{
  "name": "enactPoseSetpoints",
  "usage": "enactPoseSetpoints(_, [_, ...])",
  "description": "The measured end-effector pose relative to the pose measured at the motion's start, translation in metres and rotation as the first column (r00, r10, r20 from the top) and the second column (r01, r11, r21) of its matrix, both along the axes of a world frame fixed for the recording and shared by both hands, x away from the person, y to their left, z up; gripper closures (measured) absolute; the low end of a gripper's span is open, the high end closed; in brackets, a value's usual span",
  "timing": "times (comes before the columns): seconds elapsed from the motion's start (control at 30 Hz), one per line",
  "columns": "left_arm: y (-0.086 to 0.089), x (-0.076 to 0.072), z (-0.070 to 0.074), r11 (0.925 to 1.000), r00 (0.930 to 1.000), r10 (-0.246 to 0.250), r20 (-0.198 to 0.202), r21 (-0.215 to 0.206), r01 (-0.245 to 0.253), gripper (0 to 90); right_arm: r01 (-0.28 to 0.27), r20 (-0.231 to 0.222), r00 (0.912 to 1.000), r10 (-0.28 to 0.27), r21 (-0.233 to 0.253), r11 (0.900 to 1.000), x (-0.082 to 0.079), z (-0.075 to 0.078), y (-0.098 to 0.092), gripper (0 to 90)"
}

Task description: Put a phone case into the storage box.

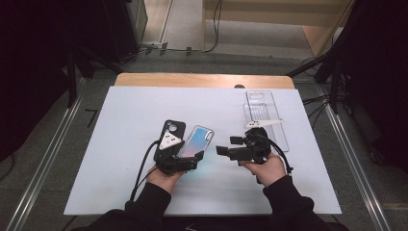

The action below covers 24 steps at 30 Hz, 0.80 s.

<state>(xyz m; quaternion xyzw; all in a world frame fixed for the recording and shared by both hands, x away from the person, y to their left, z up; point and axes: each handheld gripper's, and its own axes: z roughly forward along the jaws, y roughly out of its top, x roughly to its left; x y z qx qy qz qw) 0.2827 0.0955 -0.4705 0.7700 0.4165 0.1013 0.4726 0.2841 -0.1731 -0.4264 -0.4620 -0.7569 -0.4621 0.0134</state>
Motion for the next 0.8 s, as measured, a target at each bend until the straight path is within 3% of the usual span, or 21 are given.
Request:
enactPoseSetpoints(0.17, [-0.003,-0.004,-0.001,0.9999,0.9987,0.013,0.05,-0.004,-0.013,16.7,0.006,-0.001,1.0,-0.006,0.006,1.0,0.007,0.002,0.003,19.7])
enactPoseSetpoints(0.3, [-0.006,-0.007,-0.003,0.9999,0.9976,0.012,0.068,0.0,-0.012,16.8,0.014,-0.004,0.9999,-0.014,0.011,1.0,0.012,0.002,0.005,20.1])
enactPoseSetpoints(0.4, [-0.007,-0.008,-0.004,0.9995,0.9962,0.019,0.085,-0.026,-0.017,16.8,0.019,-0.006,0.9998,-0.019,0.008,1.0,0.016,0.003,0.006,20.2])
enactPoseSetpoints(0.57, [-0.008,-0.01,-0.007,0.9974,0.9962,0.03,0.082,-0.067,-0.024,16.7,0.024,-0.01,0.9997,-0.024,0.003,1.0,0.021,0.003,0.008,20.3])
enactPoseSetpoints(0.8, [-0.015,-0.014,-0.009,0.998,0.9948,0.009,0.101,-0.063,-0.003,16.8,0.026,-0.025,0.9994,-0.025,0.012,1.0,0.03,0.0,0.012,21.1])
